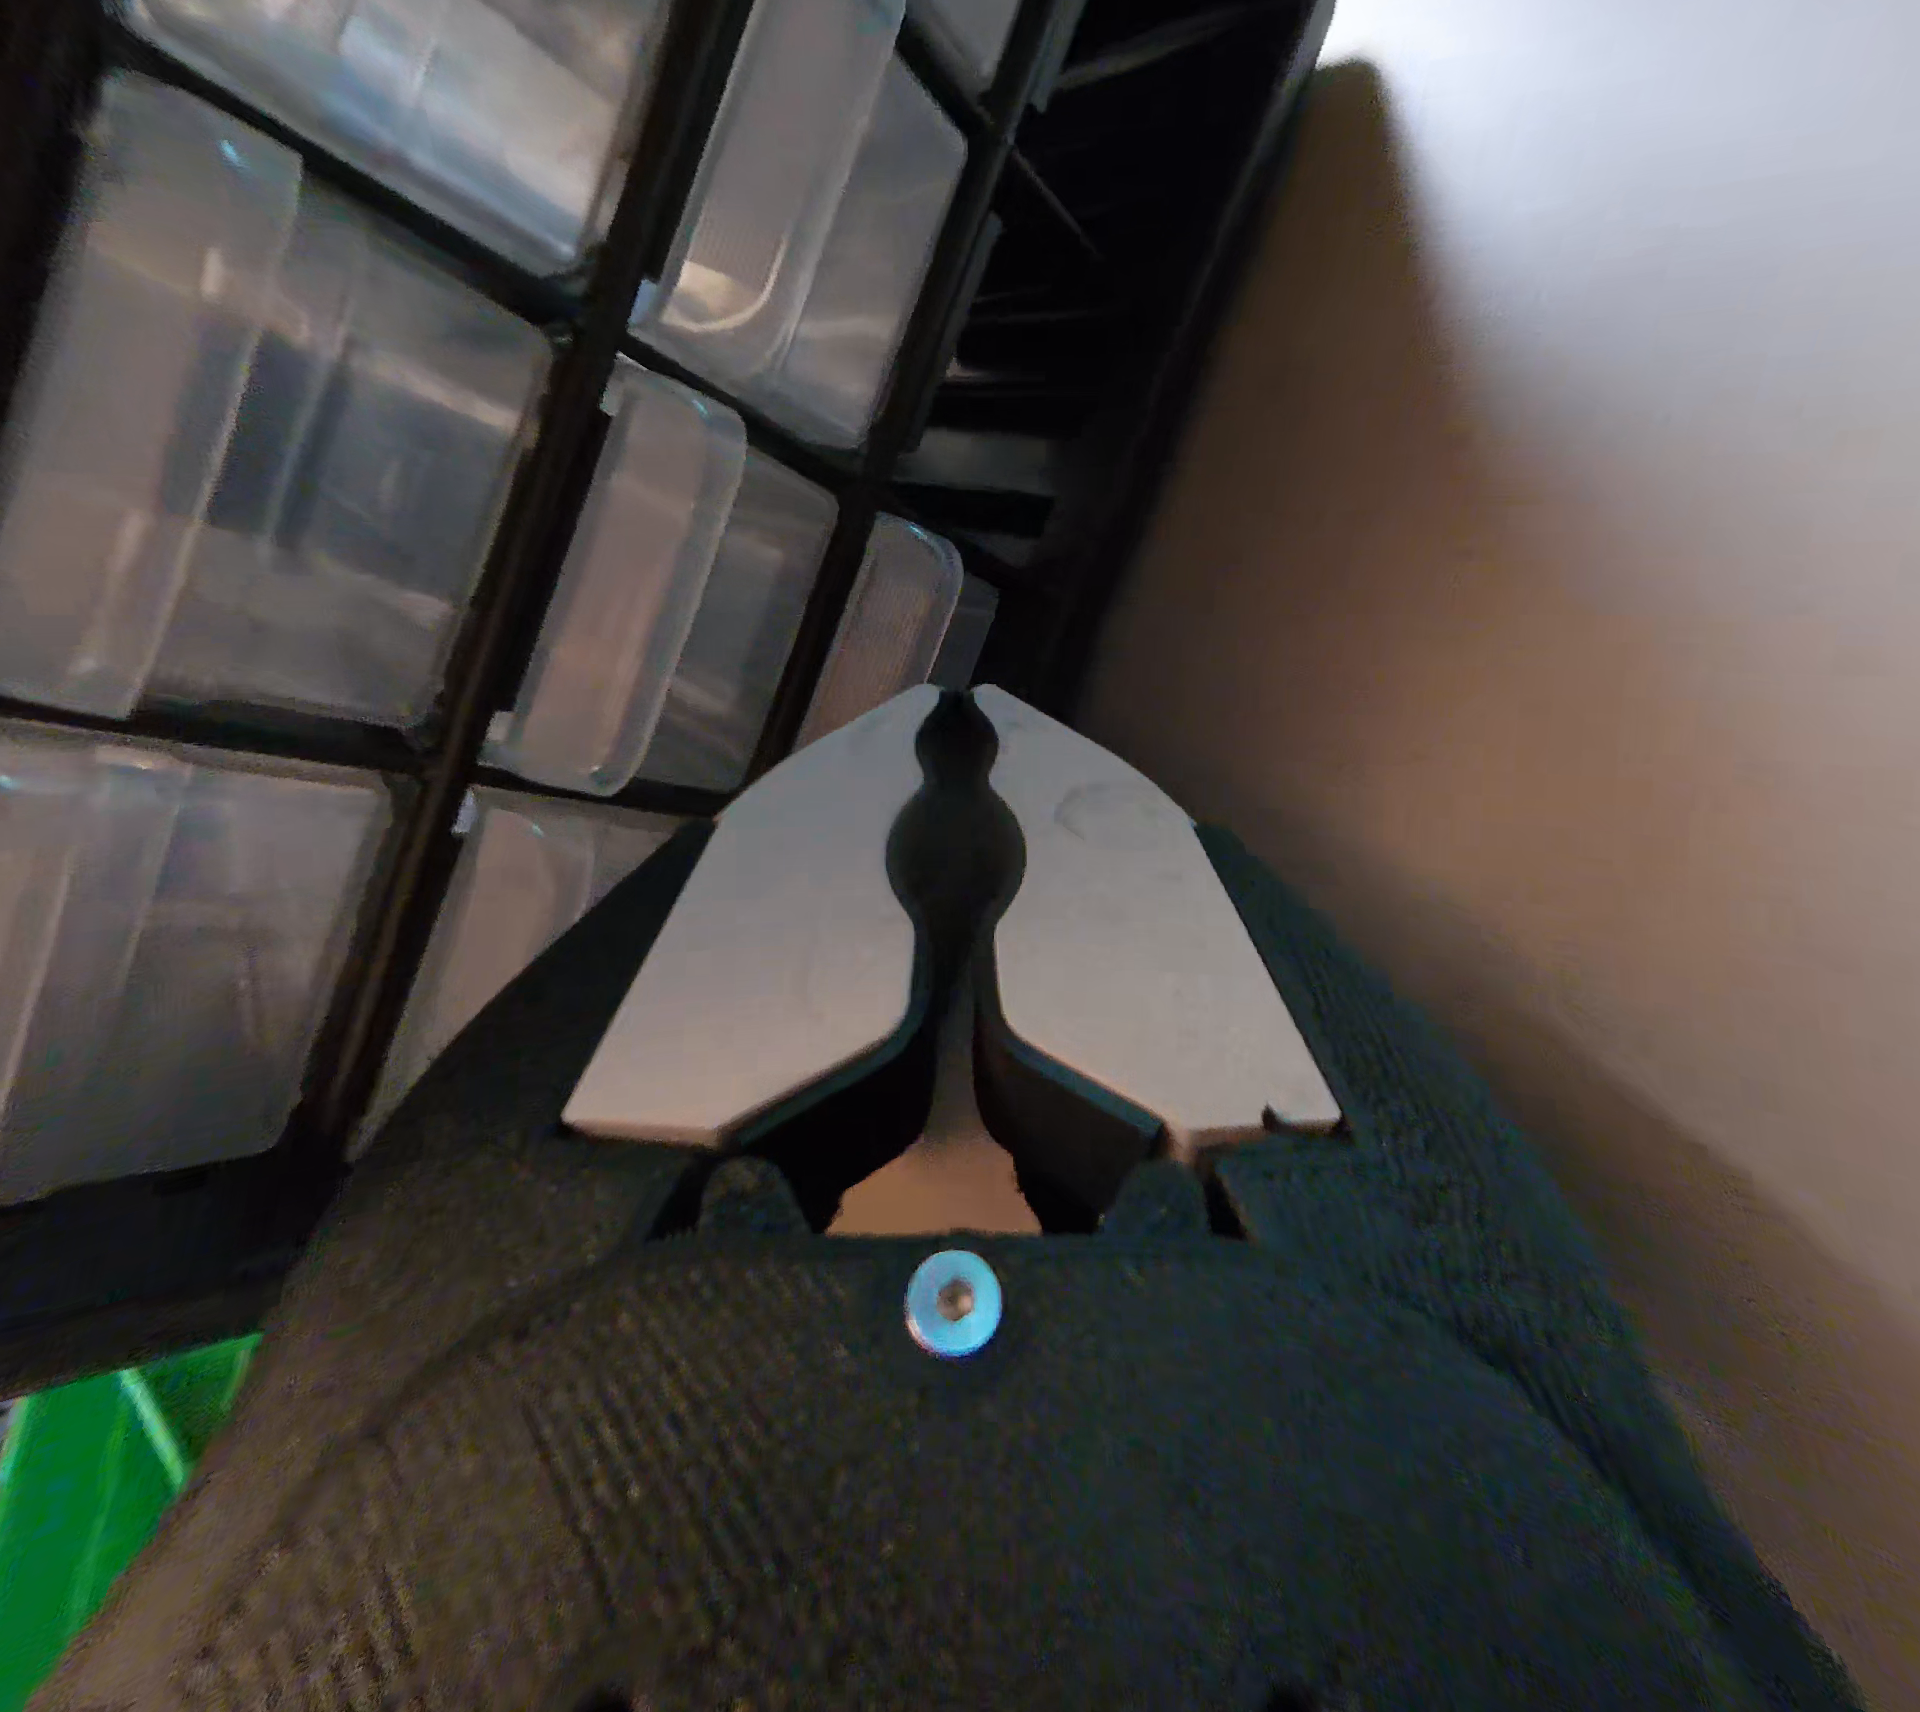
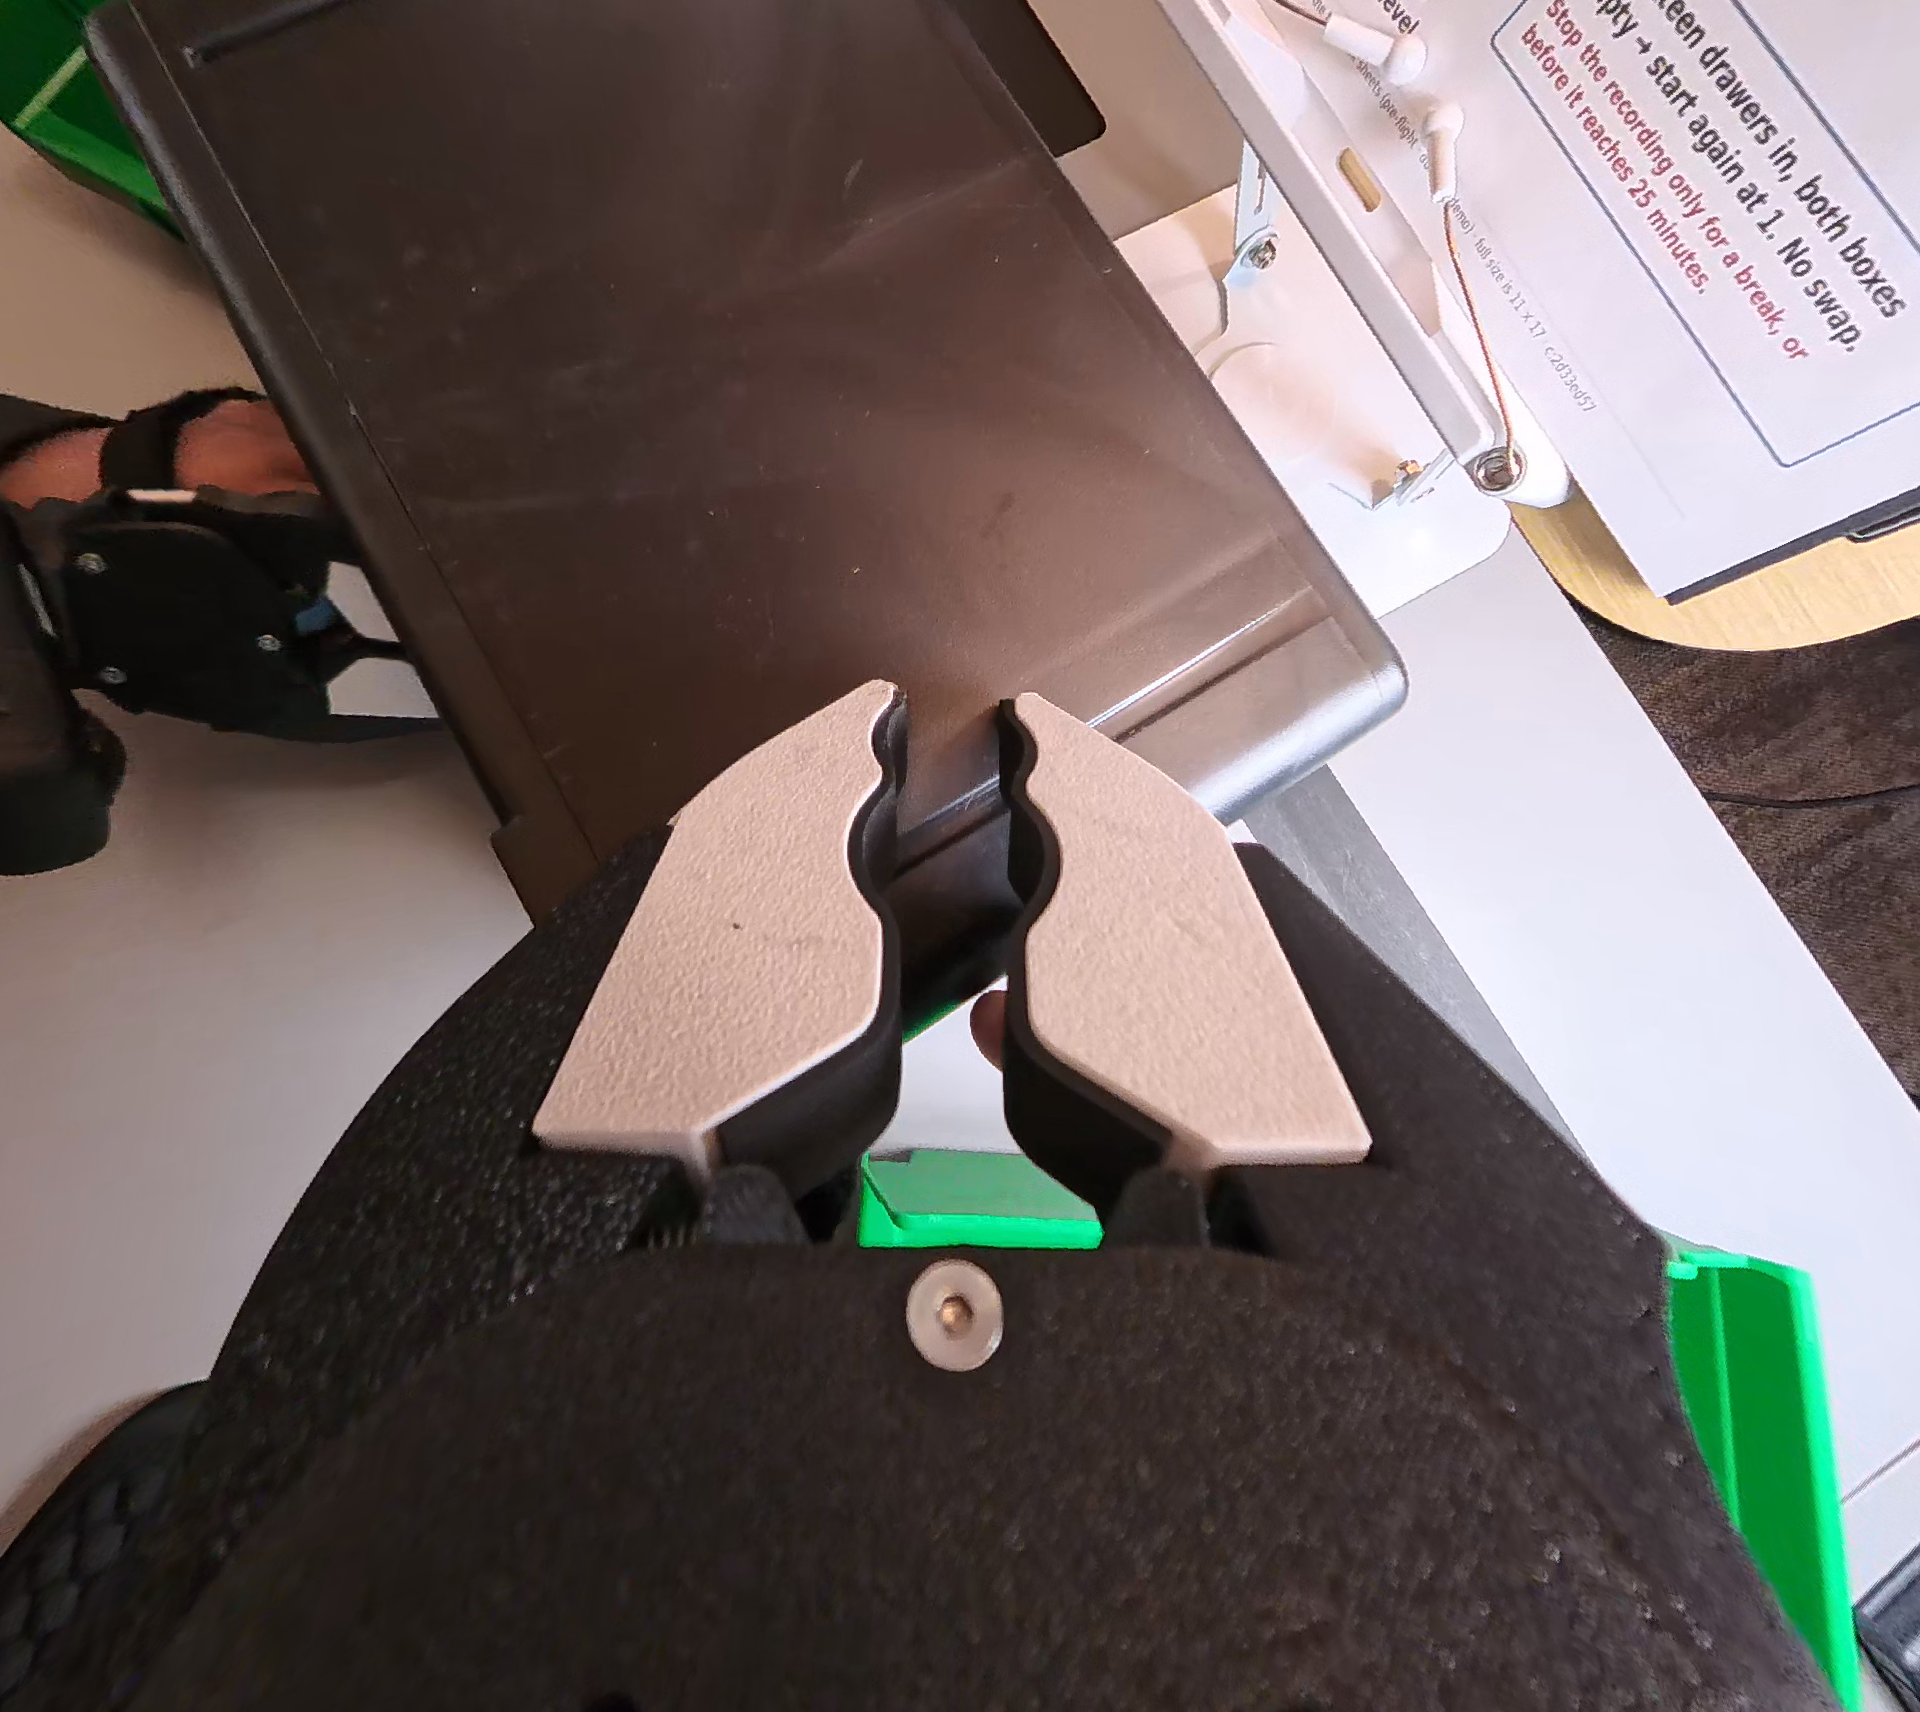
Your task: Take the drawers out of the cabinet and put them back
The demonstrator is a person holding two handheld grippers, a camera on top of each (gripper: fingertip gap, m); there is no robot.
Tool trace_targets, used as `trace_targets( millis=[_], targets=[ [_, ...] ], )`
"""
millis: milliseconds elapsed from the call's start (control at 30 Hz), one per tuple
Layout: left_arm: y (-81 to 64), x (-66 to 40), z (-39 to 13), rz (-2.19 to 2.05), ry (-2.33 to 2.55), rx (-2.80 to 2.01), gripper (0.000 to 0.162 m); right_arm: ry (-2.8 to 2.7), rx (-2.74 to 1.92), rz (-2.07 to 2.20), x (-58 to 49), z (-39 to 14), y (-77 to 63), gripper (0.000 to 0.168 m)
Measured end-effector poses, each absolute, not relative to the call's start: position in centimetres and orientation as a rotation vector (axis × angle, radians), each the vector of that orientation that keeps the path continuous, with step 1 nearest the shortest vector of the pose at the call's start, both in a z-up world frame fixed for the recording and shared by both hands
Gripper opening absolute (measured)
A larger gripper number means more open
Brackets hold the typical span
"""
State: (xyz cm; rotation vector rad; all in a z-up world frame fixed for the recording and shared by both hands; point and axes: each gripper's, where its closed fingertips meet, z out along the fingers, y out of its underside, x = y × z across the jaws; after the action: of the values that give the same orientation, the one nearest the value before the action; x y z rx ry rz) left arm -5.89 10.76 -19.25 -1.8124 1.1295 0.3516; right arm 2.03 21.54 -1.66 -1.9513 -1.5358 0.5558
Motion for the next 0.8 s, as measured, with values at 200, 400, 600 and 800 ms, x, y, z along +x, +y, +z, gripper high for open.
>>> trace_targets(
  millis=[200, 400, 600, 800],
  targets=[
    [10.2, -5.2, -19.5, 0.303, 1.102, -1.828, 0.007, -1.545, -1.961, 0.562, 2.0, -1.7, 21.5, 0.016],
    [5.9, -6.3, -15.7, 0.001, 1.111, -1.852, 0.009, -1.537, -1.953, 0.563, 2.0, -1.7, 21.5, 0.016],
    [6.0, -20.2, -8.7, 0.115, 1.012, -1.963, 0.018, -1.542, -1.948, 0.566, 2.0, -1.7, 21.5, 0.016],
    [7.4, -36.9, -11.4, 0.53, 1.164, -2.338, 0.03, -1.543, -1.961, 0.559, 2.0, -1.7, 21.6, 0.016]
  ],
)
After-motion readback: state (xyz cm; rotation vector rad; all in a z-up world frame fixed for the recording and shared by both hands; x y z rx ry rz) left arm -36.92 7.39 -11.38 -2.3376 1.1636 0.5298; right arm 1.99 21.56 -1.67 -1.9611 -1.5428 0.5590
